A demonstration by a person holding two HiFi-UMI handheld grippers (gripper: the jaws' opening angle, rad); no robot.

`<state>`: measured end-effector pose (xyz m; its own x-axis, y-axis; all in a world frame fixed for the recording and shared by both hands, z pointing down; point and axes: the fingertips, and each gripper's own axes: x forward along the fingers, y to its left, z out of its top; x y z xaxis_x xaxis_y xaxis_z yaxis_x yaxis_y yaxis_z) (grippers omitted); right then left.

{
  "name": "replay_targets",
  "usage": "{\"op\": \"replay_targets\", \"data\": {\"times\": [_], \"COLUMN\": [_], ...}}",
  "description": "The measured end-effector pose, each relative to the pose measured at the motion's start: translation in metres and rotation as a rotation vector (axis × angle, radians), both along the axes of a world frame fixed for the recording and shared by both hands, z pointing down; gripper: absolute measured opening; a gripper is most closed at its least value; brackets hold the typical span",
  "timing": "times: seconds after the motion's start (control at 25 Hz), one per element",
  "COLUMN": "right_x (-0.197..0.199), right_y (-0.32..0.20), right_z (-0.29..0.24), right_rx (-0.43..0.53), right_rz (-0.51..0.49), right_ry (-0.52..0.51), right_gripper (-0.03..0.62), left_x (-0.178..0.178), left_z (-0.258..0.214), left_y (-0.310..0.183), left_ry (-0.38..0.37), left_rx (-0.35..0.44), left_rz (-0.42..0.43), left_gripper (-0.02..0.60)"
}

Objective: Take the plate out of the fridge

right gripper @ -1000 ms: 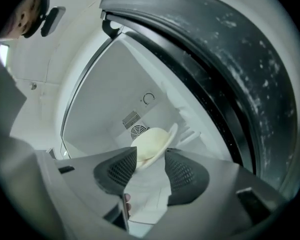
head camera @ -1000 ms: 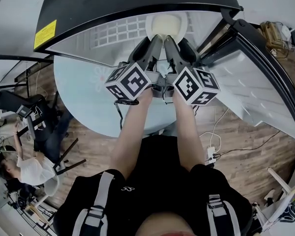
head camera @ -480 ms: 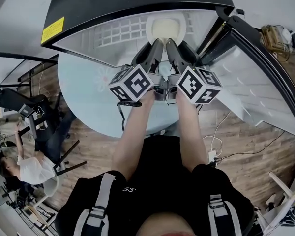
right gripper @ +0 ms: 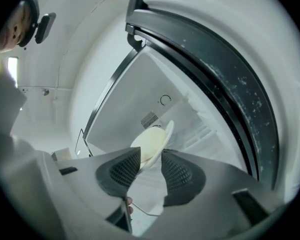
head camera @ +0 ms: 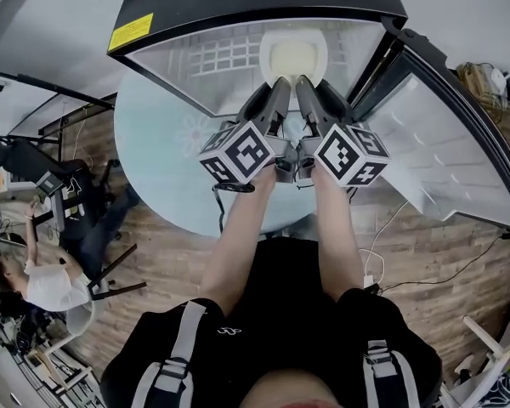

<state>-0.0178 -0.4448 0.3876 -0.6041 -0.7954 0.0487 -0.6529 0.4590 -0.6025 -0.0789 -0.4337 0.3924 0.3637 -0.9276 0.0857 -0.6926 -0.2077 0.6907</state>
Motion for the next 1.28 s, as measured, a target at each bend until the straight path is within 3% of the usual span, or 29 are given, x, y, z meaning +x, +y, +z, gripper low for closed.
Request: {"op": "replay_targets", "data": {"times": [0.28, 0.64, 1.28], "right_x": [-0.013, -0.065, -0.100], "right_y": [0.032, 0.083, 0.127], "right_z": [-0.008, -0.002, 0.001], "right_rx": [-0.009, -0.033, -0.023], "right_rz": [-0.024, -0.048, -0.067], "right_ry": [-0.009, -0.023, 0.012], "right_gripper": [0.127, 0.120, 0.123], "left_x": [-0.012, -0.064, -0.098], "left_z": [-0.007, -0.001, 0.003], "left_y": [0.036, 0.089, 0.133], "left_ry": [0.019, 0.016, 0.075], "left_rx": [-0.002, -0.025, -0.013], "left_rz": [-0.015, -0.032, -0.046], "left_gripper": [0.114, 0.109, 0.106]}}
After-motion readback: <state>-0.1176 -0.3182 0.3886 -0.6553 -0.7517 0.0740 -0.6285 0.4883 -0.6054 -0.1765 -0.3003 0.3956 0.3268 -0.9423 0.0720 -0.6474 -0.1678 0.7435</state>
